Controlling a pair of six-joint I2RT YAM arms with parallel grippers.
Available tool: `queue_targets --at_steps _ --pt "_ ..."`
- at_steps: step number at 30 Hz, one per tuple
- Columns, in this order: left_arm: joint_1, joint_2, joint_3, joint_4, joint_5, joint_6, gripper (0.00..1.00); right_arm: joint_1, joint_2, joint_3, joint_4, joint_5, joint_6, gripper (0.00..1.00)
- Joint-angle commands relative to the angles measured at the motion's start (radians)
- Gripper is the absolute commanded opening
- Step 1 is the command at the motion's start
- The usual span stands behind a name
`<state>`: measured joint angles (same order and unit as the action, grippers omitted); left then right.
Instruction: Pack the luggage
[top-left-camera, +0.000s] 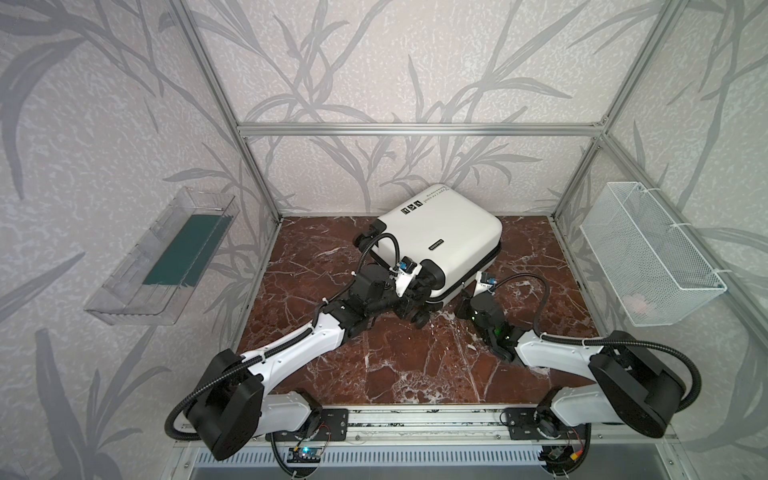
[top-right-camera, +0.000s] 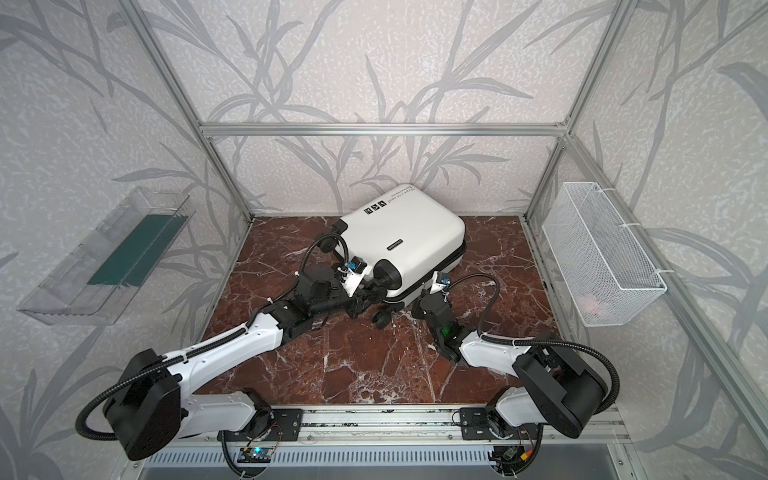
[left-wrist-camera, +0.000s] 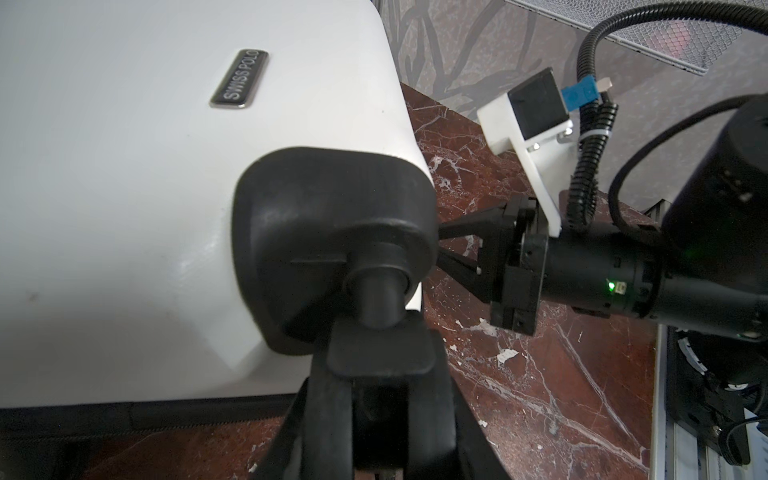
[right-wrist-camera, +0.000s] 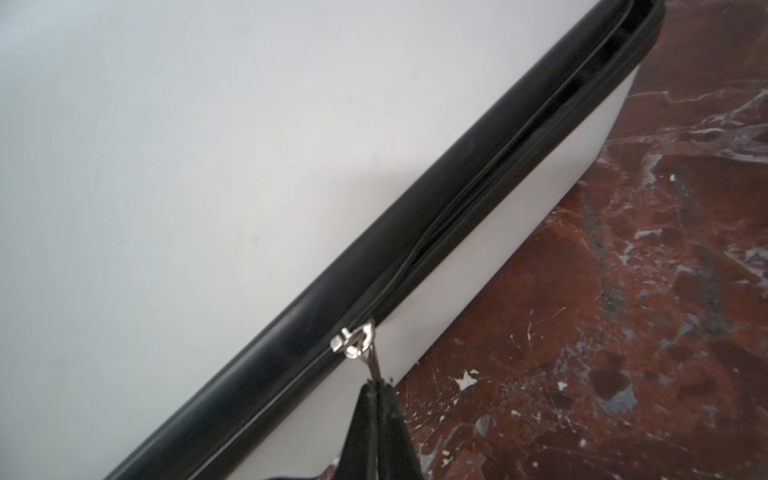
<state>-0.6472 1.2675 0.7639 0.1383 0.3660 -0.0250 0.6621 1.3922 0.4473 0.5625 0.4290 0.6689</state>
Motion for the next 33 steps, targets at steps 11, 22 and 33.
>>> queue_targets --at_steps 11,22,33 --pt "0.005 -0.302 -0.061 -0.149 -0.088 -0.046 0.00 -0.275 0.045 0.024 -0.117 0.048 0.029 0.00" --pt "0.007 -0.470 -0.144 -0.229 -0.202 -0.083 0.00 -0.479 0.102 0.066 -0.106 -0.094 -0.005 0.00" --pt "0.007 -0.482 -0.067 -0.334 -0.255 -0.117 0.84 -0.513 -0.064 0.074 -0.280 -0.207 -0.001 0.66"
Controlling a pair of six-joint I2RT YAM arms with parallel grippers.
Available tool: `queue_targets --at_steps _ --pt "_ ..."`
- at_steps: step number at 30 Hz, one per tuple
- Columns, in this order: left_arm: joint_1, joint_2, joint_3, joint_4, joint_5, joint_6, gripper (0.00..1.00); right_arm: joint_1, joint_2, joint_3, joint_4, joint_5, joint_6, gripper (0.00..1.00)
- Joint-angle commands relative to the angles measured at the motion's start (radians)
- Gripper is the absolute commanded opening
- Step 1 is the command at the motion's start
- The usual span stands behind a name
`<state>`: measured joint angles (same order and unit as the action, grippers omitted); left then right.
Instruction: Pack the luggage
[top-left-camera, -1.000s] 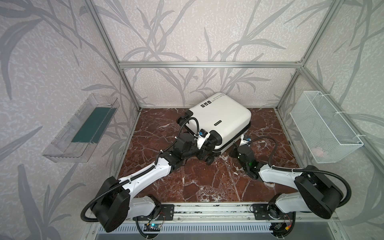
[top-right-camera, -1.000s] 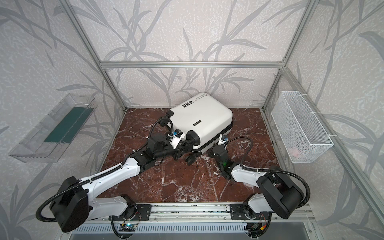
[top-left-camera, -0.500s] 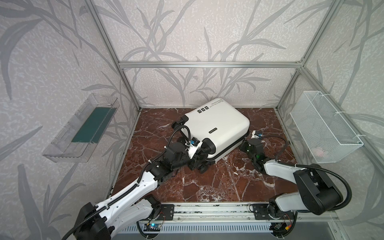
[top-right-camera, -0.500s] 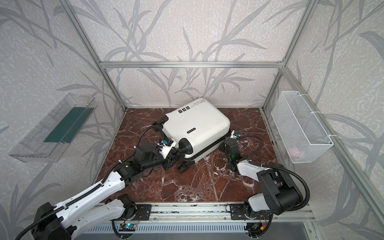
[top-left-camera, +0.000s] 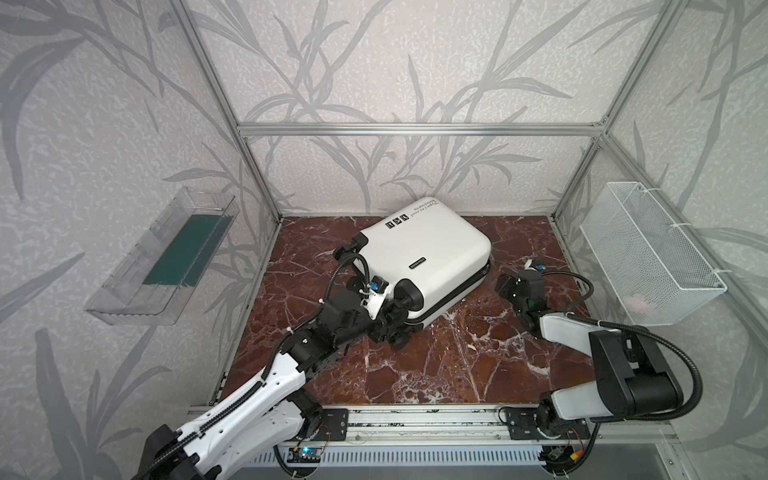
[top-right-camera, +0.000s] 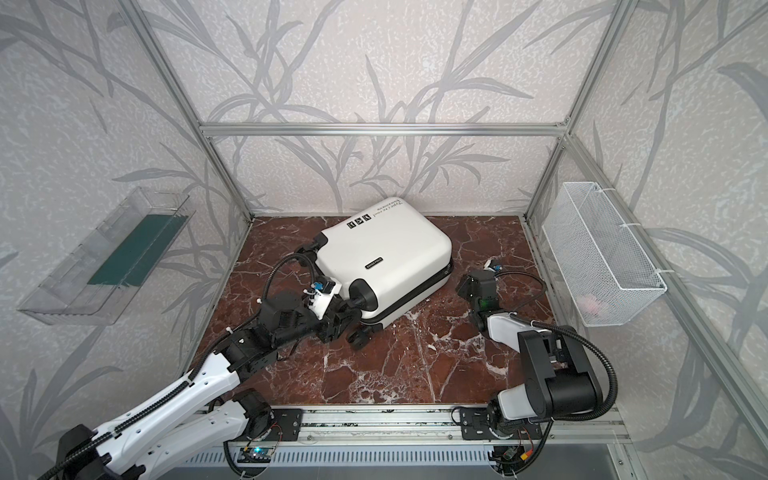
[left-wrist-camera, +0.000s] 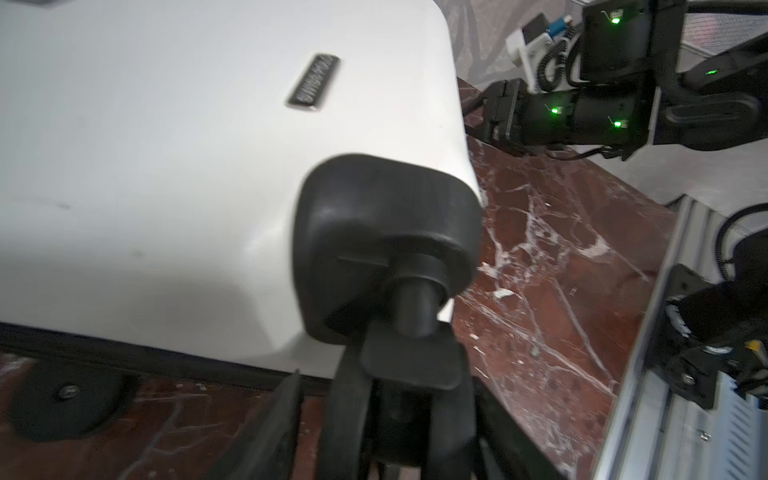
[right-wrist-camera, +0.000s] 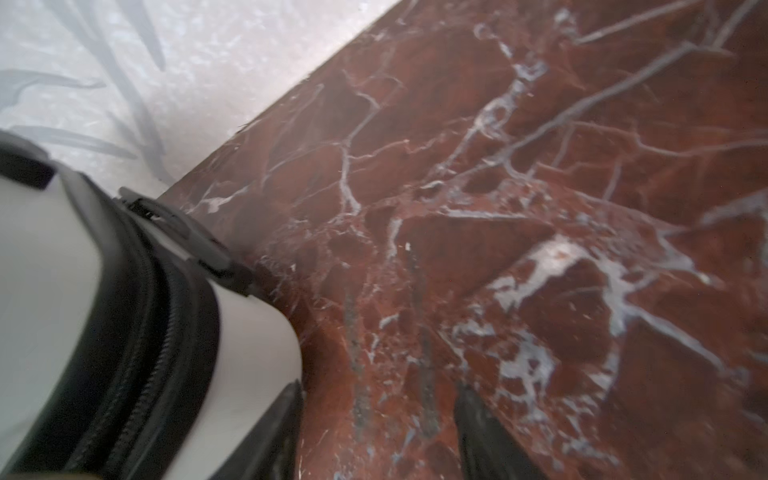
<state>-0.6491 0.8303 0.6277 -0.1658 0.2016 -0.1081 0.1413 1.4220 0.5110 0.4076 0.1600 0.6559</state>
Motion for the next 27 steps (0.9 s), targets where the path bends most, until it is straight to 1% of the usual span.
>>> queue_targets --at_steps 1,3,4,7,10,11,14,18,22,27 --pt "0.009 -0.056 0.080 -0.049 -0.100 -0.043 0.88 0.005 -0.124 0.016 -0.162 0.070 0.011 0.67" --pt "0.009 -0.082 0.104 -0.098 -0.132 -0.074 0.95 0.001 -0.181 0.045 -0.249 0.079 0.002 0.70" --pt "0.009 -0.088 0.118 -0.126 -0.169 -0.103 0.98 0.001 -0.195 0.068 -0.284 0.078 -0.007 0.71" --pt "0.026 -0.068 0.187 -0.253 -0.270 -0.196 0.99 0.001 -0.193 0.172 -0.385 0.060 -0.050 0.77" --pt "0.069 -0.009 0.246 -0.340 -0.286 -0.285 0.99 0.000 -0.154 0.285 -0.445 0.028 -0.073 0.81" --pt "0.087 0.011 0.259 -0.353 -0.280 -0.312 0.99 0.000 -0.138 0.321 -0.456 0.015 -0.079 0.82" --pt "0.163 0.065 0.272 -0.327 -0.189 -0.373 0.99 0.000 -0.079 0.428 -0.469 -0.045 -0.086 0.85" --pt "0.249 0.136 0.274 -0.258 -0.080 -0.395 0.99 -0.001 0.045 0.599 -0.498 -0.182 -0.101 0.85" --pt "0.284 0.222 0.296 -0.183 -0.019 -0.384 0.99 -0.001 0.201 0.770 -0.545 -0.292 -0.108 0.85" --pt "0.319 0.362 0.351 -0.101 0.054 -0.372 0.99 -0.008 0.352 0.904 -0.591 -0.402 -0.140 0.85"
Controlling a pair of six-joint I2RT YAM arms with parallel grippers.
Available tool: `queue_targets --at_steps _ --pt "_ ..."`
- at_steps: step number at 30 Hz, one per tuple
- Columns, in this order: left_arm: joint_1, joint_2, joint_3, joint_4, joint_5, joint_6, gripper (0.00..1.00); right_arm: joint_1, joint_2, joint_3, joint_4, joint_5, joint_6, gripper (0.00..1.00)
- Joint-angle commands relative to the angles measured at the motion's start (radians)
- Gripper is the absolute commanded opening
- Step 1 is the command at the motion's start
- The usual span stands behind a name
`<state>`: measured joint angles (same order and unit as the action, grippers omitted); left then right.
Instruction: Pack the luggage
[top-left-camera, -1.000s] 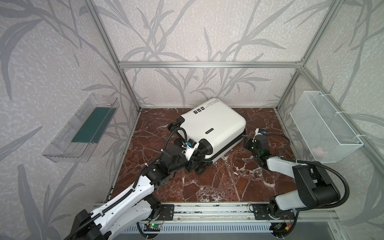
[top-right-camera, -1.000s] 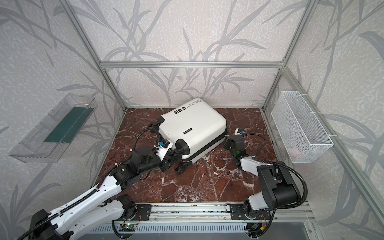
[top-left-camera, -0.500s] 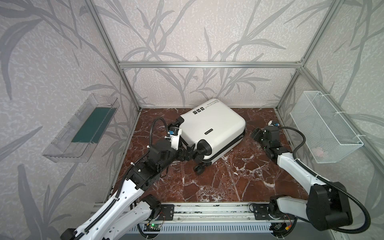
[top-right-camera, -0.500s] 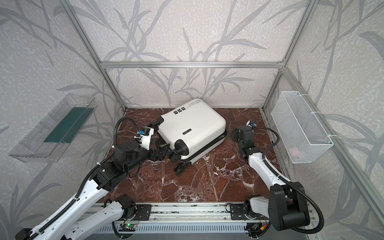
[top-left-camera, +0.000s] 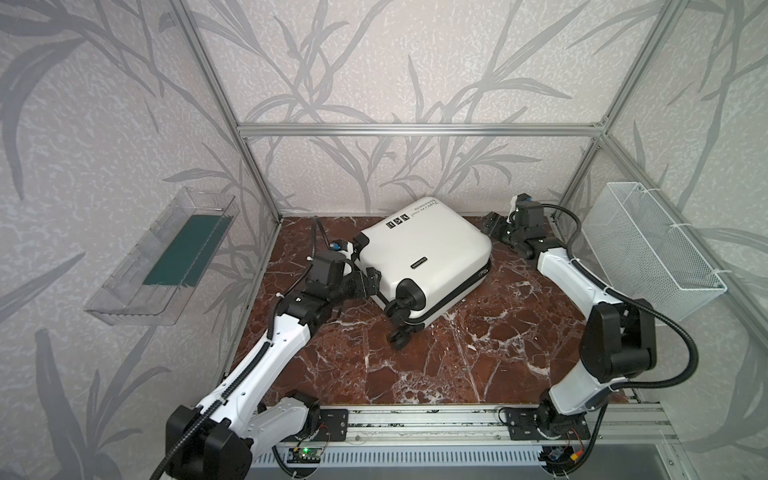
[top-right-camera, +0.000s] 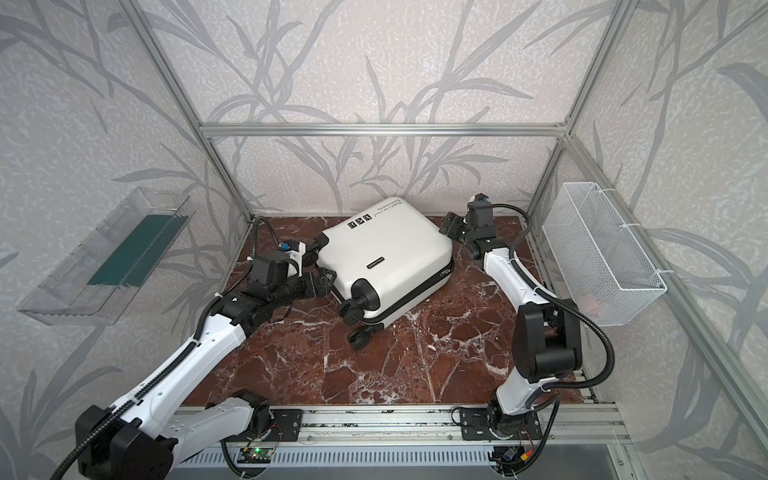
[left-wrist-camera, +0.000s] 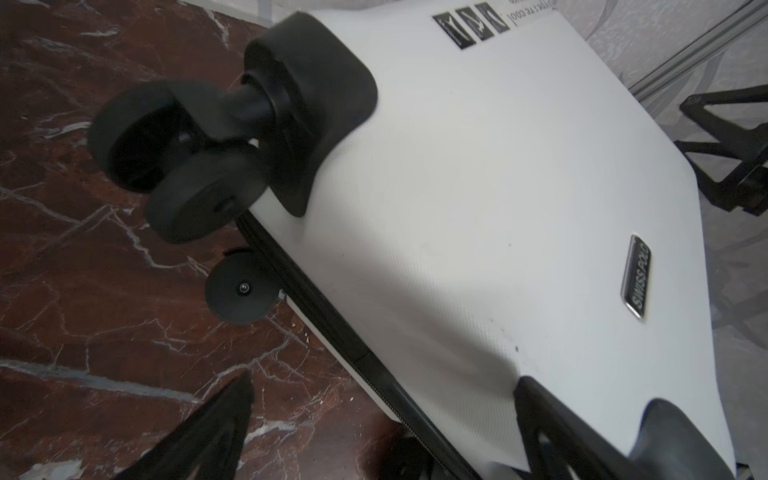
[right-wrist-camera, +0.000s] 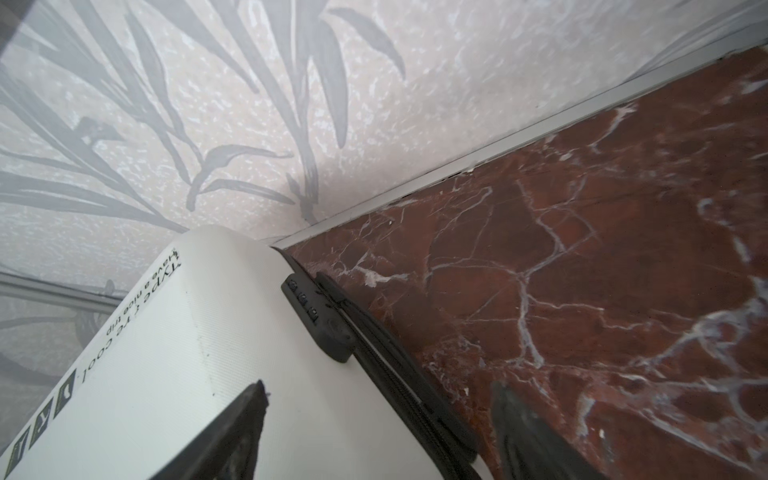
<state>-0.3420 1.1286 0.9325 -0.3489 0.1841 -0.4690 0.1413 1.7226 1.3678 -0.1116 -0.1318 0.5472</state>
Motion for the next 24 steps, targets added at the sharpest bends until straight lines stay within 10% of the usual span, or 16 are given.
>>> queue_targets --at_steps 1,12,24 --pt "0.017 0.095 0.061 0.100 0.090 -0.008 0.99 -0.015 0.067 0.059 -0.073 -0.153 -0.033 0.84" --pt "0.063 0.361 0.302 0.141 0.225 0.087 0.99 -0.031 0.035 -0.096 0.112 -0.480 0.060 0.72" --pt "0.076 0.704 0.742 0.037 0.340 0.158 0.99 0.182 -0.299 -0.464 0.152 -0.409 0.083 0.69"
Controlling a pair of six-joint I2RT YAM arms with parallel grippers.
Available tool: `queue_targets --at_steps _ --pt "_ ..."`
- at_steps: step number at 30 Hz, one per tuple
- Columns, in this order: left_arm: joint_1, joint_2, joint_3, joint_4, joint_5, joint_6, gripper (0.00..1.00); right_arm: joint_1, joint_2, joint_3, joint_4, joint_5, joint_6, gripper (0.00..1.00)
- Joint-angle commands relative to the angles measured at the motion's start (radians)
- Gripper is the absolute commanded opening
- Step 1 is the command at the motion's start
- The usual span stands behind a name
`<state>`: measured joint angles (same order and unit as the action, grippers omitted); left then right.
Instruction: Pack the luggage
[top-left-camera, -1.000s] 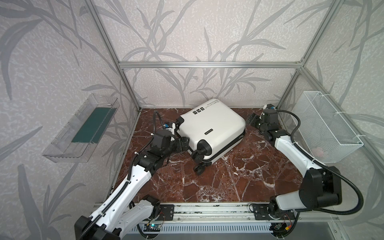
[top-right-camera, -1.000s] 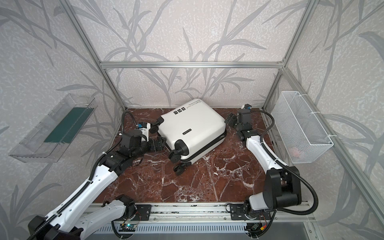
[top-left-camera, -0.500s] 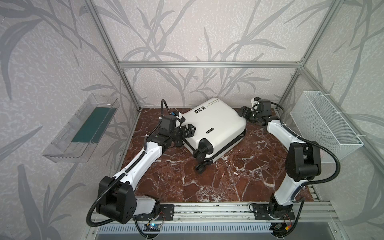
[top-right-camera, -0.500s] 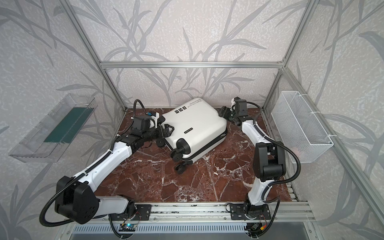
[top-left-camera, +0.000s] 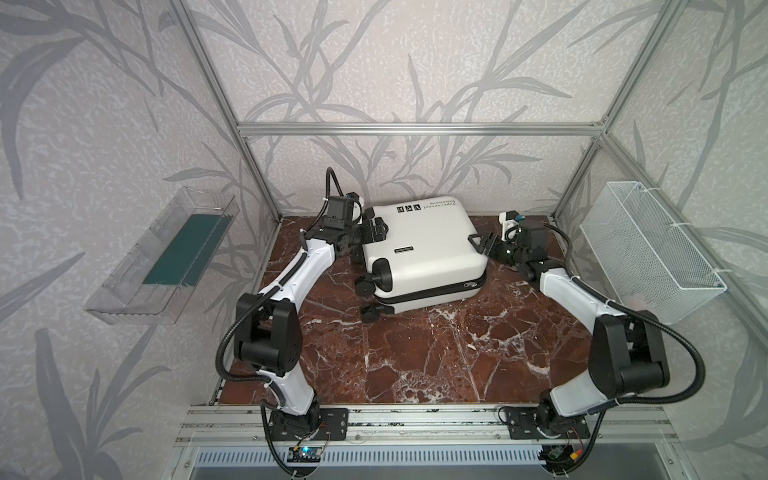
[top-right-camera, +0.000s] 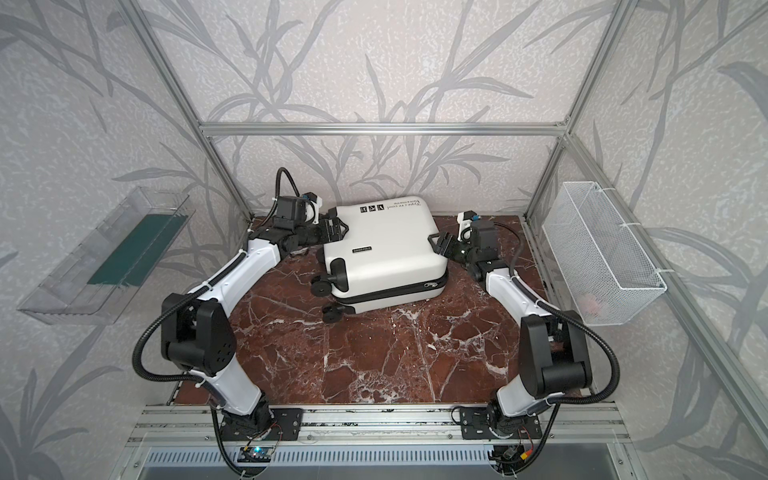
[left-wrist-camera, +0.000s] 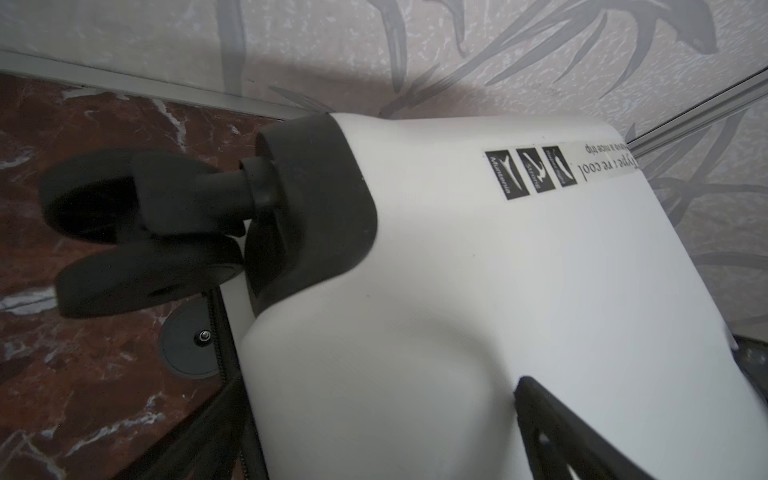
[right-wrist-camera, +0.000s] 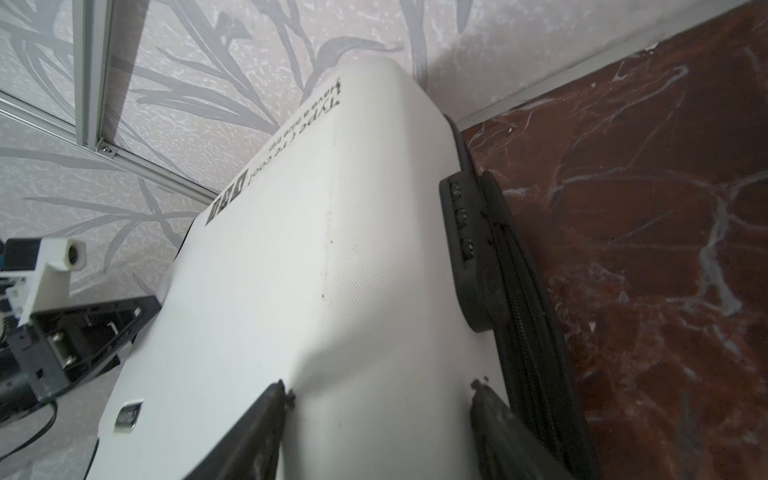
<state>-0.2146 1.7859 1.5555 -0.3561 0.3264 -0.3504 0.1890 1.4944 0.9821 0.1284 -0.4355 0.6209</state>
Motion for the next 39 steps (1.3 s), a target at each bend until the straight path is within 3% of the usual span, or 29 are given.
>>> queue_targets --at_steps 1,6,8,10,14,17,21,31,36,39 --pt "-0.052 0.082 0.170 0.031 0.206 0.040 0.99 0.168 -0.113 -0.111 -0.102 -0.073 0.008 0.70" --pt "-0.042 0.251 0.485 -0.129 0.186 0.090 0.99 0.217 -0.310 -0.200 -0.201 0.060 0.004 0.84" --pt "-0.026 0.308 0.628 -0.208 0.175 0.104 0.99 0.202 -0.376 -0.200 -0.256 0.144 -0.033 0.87" --pt "-0.003 0.350 0.754 -0.271 0.167 0.105 0.99 0.152 -0.403 -0.168 -0.307 0.157 -0.061 0.87" --pt "0.036 0.304 0.796 -0.311 0.150 0.099 0.99 0.038 -0.390 -0.111 -0.315 0.147 -0.062 0.87" --pt "0.046 0.183 0.667 -0.292 0.119 0.085 0.99 -0.021 -0.316 -0.039 -0.309 0.174 -0.059 0.87" --pt "0.043 -0.042 0.353 -0.189 0.131 0.020 0.99 -0.061 -0.163 0.104 -0.293 0.224 -0.053 0.87" --pt "0.007 -0.603 -0.370 -0.021 0.077 -0.115 0.99 -0.074 0.318 0.576 -0.294 0.120 0.038 0.84" --pt "-0.073 -0.728 -0.602 0.100 0.050 -0.196 0.99 -0.067 0.511 0.778 -0.307 0.011 0.073 0.82" --pt "-0.105 -0.731 -0.658 0.145 0.030 -0.191 0.99 -0.060 0.592 0.866 -0.332 -0.081 0.075 0.81"
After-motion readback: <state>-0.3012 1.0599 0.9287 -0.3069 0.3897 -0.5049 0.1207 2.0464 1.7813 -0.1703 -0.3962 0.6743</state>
